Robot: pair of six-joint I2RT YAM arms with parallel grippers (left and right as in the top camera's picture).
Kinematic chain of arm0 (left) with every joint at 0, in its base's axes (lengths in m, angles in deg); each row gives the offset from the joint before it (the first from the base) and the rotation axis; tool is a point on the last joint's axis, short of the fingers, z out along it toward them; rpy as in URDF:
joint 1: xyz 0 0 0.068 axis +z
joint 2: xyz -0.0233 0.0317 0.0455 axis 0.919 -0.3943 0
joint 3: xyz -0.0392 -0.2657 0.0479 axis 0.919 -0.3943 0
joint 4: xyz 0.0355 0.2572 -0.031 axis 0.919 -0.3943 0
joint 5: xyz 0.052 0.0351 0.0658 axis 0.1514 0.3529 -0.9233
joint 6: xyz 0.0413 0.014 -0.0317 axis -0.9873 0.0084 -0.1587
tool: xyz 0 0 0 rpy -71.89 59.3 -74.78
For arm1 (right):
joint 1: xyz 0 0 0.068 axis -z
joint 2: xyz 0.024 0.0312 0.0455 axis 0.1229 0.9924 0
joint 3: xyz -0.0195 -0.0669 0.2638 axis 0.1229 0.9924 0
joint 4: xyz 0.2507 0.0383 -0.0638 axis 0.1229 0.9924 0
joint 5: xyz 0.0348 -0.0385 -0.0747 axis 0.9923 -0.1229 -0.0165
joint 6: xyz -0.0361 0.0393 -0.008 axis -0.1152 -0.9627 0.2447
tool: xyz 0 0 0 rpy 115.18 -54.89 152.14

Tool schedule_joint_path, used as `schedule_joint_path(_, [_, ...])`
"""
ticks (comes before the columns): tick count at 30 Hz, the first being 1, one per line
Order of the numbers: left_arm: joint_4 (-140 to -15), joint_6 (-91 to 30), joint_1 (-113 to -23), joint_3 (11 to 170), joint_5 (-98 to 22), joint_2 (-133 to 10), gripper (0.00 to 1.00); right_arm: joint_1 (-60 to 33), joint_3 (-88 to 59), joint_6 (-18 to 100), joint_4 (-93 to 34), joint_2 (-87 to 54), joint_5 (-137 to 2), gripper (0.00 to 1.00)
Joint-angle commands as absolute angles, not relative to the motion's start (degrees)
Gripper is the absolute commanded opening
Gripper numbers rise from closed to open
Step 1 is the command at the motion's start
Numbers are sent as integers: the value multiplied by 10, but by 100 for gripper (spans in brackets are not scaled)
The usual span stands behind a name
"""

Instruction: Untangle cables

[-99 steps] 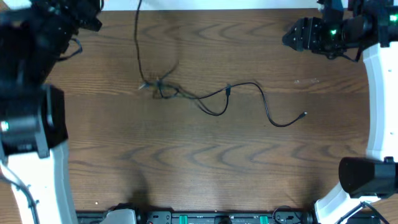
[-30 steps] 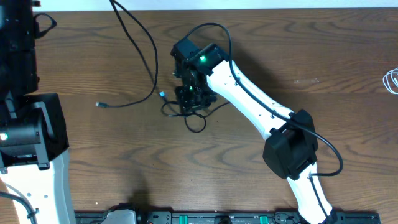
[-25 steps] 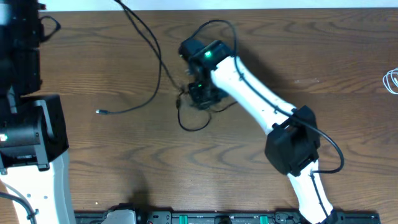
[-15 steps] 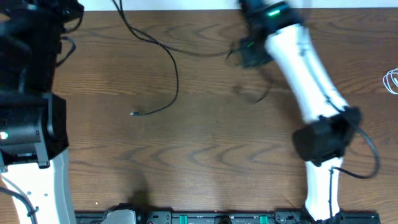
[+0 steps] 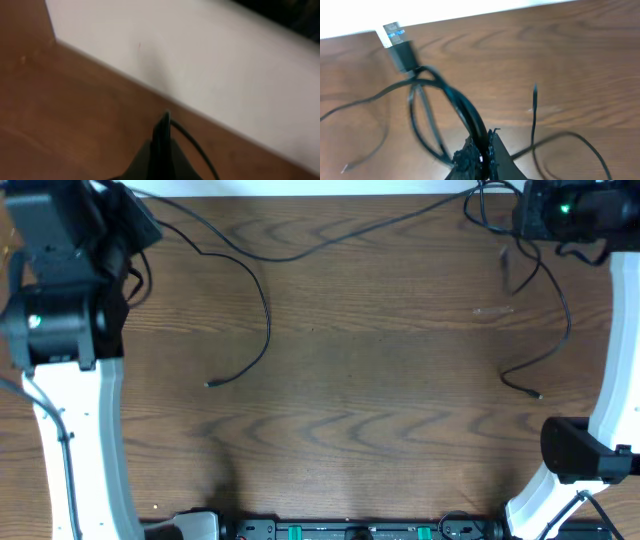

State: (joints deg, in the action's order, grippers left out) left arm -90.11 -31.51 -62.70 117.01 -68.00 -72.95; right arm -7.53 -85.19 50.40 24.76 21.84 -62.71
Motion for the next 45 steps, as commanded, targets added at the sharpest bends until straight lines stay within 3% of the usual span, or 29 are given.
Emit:
schedule_joint_path(1, [-937,-366,-625,1175,-597,-759,8,-70,-857,562,267,208,-515,1])
schedule_joint_path(2, [-948,-380,-625,1175,-567,-766,8,-71,-857,565,275,208,-514,1])
schedule_joint_path(3, [-956,-396,-625,1175,-535,-773,15,-72,-857,567,283,208,-515,1])
schedule_joint_path(5, [-968,-452,-625,1175,-438,-785,35,-72,-857,569,292,208,-515,1])
schedule_joint_path(6, [-975,-504,-628,1175,-365,-791,56,-72,-857,569,295,208,-515,1])
schedule_joint_path(8, [-987,-561,-634,1175,-295,-794,73,-72,-857,569,296,208,-515,1])
schedule_joint_path(12, [-1010,-626,-658,1175,-270,-795,88,-72,-857,569,300,208,-515,1])
schedule_joint_path(22, [-975,-688,-803,1173,-251,-853,92,-72,-857,571,315,208,-514,1])
schedule_joint_path(37, [-662,-685,-935,1173,-251,-1024,92,-72,-857,580,336,208,-512,1])
schedule_joint_path(45, [-526,-593,-975,1173,-251,-1086,91,-72,-856,580,344,208,-512,1])
